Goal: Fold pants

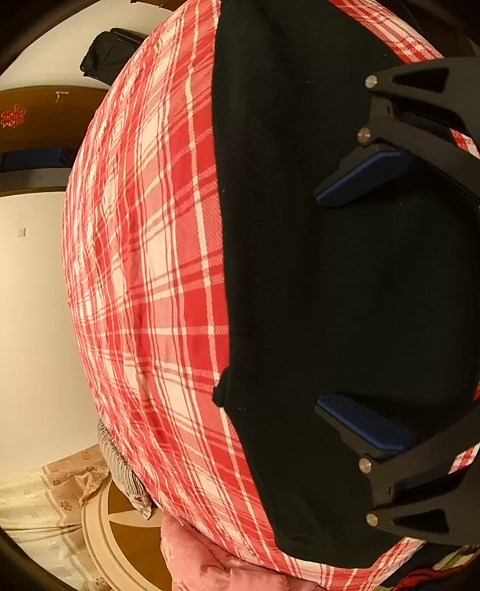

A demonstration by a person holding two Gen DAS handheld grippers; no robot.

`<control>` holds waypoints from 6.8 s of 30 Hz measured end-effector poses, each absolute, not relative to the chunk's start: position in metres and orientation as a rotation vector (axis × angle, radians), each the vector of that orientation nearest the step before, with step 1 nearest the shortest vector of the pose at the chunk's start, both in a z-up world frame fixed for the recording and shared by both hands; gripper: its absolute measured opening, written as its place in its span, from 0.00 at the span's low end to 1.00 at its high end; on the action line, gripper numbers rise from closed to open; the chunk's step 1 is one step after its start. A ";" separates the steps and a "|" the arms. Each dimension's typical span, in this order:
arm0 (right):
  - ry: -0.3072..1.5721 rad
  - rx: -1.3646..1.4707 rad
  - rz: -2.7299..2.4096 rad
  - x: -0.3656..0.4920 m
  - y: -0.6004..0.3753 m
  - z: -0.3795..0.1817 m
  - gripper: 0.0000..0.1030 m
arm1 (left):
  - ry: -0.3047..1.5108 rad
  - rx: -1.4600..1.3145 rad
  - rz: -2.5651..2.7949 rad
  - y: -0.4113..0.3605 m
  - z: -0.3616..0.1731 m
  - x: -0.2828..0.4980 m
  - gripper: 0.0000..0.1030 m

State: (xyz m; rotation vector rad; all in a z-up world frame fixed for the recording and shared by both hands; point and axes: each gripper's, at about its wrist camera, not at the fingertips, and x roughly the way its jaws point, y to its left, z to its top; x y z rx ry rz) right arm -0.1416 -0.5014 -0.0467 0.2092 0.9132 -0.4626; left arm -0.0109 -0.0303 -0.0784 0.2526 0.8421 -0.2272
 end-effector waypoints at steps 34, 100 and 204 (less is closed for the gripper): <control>0.860 -0.056 0.202 -0.047 -0.119 -0.046 0.11 | 0.762 0.079 -0.219 0.056 -0.057 0.007 1.00; 0.737 0.314 -0.064 -0.041 -0.316 -0.064 0.11 | 0.826 0.222 -0.502 -0.053 -0.073 0.005 0.97; 0.557 0.556 -0.212 -0.160 -0.346 -0.032 0.37 | 0.457 0.088 -0.881 -0.134 0.003 -0.062 0.14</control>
